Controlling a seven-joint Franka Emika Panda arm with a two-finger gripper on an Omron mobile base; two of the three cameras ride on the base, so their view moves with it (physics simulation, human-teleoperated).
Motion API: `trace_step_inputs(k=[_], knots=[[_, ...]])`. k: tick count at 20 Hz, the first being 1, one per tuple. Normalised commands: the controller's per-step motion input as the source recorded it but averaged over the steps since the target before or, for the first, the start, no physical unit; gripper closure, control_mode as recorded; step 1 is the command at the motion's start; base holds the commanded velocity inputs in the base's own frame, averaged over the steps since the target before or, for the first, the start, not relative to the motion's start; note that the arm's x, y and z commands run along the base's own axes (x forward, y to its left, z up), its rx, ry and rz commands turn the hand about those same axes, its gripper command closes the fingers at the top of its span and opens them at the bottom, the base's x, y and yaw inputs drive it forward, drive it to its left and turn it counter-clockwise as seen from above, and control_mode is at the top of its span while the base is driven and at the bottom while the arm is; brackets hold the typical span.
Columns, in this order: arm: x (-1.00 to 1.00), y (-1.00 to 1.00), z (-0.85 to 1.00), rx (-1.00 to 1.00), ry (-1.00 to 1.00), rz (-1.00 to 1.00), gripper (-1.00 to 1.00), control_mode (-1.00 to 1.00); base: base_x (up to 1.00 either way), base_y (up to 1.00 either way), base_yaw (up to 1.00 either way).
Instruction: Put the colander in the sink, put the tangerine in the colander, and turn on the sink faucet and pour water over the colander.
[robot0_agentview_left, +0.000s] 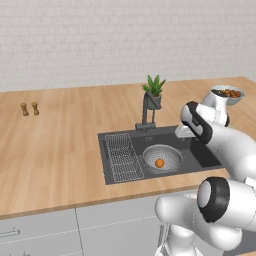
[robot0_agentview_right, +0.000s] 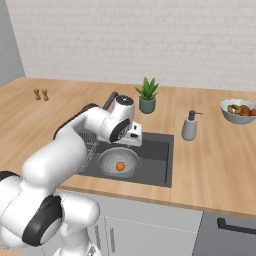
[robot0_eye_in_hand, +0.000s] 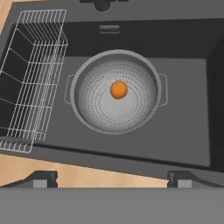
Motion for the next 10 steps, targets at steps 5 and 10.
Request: trace_step_inputs(k=[5, 10], knots=[[-0.03, 0.01, 0.42, 0.08, 0.05, 0.04, -1.0, -1.0, 0.0, 0.0, 0.0], [-0.17, 0.02, 0.2, 0.0, 0.01, 0.04, -1.0, -1.0, 0.0, 0.0, 0.0]])
